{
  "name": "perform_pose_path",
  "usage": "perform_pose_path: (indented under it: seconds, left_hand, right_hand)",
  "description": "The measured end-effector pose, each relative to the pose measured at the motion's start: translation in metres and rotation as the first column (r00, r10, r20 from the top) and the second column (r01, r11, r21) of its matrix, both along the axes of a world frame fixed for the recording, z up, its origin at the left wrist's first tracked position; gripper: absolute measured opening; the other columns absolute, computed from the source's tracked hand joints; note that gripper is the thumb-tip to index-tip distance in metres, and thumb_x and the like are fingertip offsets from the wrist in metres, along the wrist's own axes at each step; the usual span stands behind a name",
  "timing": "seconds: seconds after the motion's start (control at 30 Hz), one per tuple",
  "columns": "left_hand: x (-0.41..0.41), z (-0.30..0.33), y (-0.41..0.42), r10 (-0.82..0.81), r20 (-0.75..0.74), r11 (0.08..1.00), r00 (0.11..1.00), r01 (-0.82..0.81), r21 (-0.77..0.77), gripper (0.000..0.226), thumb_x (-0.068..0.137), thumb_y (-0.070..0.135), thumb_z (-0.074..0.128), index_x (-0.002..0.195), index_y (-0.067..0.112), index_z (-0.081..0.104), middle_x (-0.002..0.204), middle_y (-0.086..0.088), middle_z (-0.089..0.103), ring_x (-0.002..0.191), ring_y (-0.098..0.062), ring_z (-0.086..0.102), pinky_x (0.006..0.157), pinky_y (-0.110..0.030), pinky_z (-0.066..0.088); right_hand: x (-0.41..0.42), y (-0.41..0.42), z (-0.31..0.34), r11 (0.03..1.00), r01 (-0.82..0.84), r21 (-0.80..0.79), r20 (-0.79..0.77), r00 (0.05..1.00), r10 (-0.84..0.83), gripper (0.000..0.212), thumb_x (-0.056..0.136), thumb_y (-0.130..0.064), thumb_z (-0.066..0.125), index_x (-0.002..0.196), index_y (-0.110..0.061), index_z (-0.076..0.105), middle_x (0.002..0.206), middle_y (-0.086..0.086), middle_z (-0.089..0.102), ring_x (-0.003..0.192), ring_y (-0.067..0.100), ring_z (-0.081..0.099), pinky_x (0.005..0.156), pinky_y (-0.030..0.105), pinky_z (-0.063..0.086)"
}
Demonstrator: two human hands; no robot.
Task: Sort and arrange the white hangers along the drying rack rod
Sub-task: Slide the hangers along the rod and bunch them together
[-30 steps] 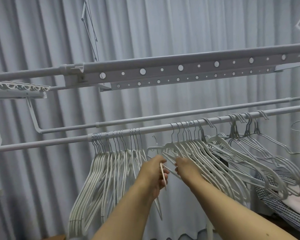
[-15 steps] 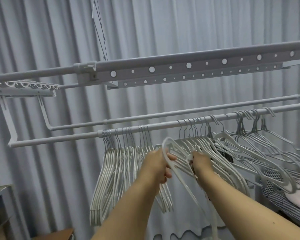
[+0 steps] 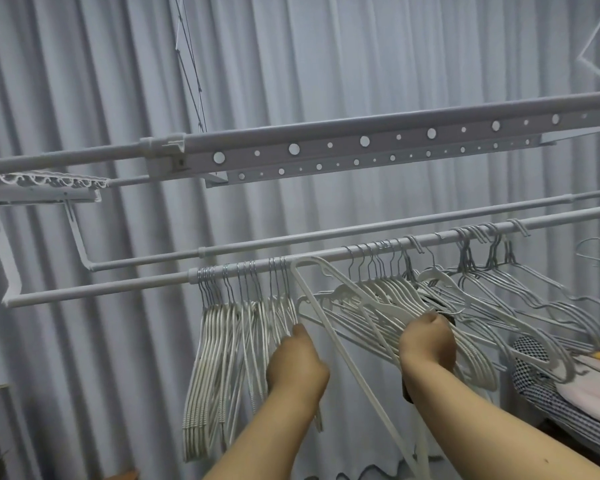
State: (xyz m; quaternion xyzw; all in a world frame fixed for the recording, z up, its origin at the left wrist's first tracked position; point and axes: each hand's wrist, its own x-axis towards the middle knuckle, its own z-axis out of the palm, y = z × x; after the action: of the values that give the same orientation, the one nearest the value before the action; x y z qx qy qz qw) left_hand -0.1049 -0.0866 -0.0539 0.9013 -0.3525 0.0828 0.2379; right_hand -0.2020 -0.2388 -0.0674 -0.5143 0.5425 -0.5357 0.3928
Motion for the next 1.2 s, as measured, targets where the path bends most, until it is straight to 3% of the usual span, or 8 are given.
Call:
perform_pose_path:
  seconds: [0.3, 0.6, 0.8, 0.93, 1.07, 1.2]
  left_hand:
    - [0.004, -0.005, 0.005, -0.026, -0.022, 0.997, 0.999, 0.024, -0.078, 0.029, 0.085, 0.008, 0.046, 0.113, 0.006, 0.049, 0.112, -0.011, 0.054, 0.091, -0.028, 0.060, 0.061, -0.028, 0.039]
    - [0.012, -0.009, 0.006, -0.026, -0.028, 0.995, 0.999, 0.023, -0.095, 0.026, 0.084, 0.009, 0.046, 0.111, 0.009, 0.049, 0.109, -0.009, 0.053, 0.090, -0.026, 0.058, 0.065, -0.028, 0.040]
    - [0.012, -0.009, 0.007, -0.052, -0.040, 0.992, 0.998, 0.047, -0.115, 0.020, 0.082, 0.011, 0.044, 0.101, 0.014, 0.046, 0.102, -0.007, 0.052, 0.082, -0.025, 0.055, 0.061, -0.028, 0.038]
    - [0.012, -0.006, 0.011, -0.035, -0.017, 0.995, 0.999, 0.033, -0.096, 0.021, 0.083, 0.016, 0.045, 0.103, 0.013, 0.047, 0.105, -0.008, 0.054, 0.092, -0.029, 0.058, 0.064, -0.030, 0.038]
    - [0.013, -0.006, 0.016, -0.025, -0.017, 0.996, 1.000, 0.023, -0.083, 0.023, 0.085, 0.021, 0.044, 0.106, 0.014, 0.047, 0.112, -0.008, 0.053, 0.098, -0.029, 0.057, 0.069, -0.031, 0.040]
    - [0.012, -0.002, 0.020, -0.013, 0.002, 0.997, 1.000, 0.013, -0.079, 0.026, 0.088, 0.027, 0.043, 0.111, 0.016, 0.046, 0.115, -0.008, 0.050, 0.101, -0.029, 0.057, 0.073, -0.031, 0.042]
  right_hand:
    - [0.016, 0.010, 0.010, 0.993, -0.026, -0.119, -0.037, 0.999, 0.022, 0.042, 0.103, -0.034, 0.023, 0.101, -0.005, 0.053, 0.096, 0.020, 0.065, 0.085, 0.037, 0.057, 0.074, 0.040, 0.039]
    - [0.024, 0.007, 0.019, 0.985, 0.050, -0.166, -0.018, 0.998, -0.054, 0.038, 0.103, -0.031, 0.028, 0.102, -0.006, 0.057, 0.112, 0.017, 0.059, 0.090, 0.038, 0.057, 0.072, 0.038, 0.037]
    - [0.063, 0.018, 0.034, 0.963, -0.136, -0.234, -0.077, 0.990, 0.121, 0.029, 0.101, -0.025, 0.034, 0.096, -0.009, 0.058, 0.116, 0.012, 0.054, 0.082, 0.028, 0.047, 0.073, 0.033, 0.033]
    - [0.096, 0.017, 0.042, 0.919, -0.298, -0.257, -0.148, 0.952, 0.268, 0.023, 0.099, -0.014, 0.038, 0.104, -0.011, 0.060, 0.112, 0.013, 0.057, 0.083, 0.026, 0.049, 0.072, 0.031, 0.036]
    - [0.122, 0.022, 0.050, 0.861, -0.446, -0.244, -0.131, 0.895, 0.426, 0.034, 0.091, -0.001, 0.035, 0.115, -0.009, 0.057, 0.114, 0.014, 0.058, 0.089, 0.026, 0.051, 0.073, 0.029, 0.036]
    - [0.140, 0.026, 0.053, 0.796, -0.558, -0.234, -0.139, 0.830, 0.541, 0.032, 0.090, 0.001, 0.040, 0.119, -0.006, 0.052, 0.113, 0.016, 0.058, 0.093, 0.028, 0.055, 0.078, 0.035, 0.045]
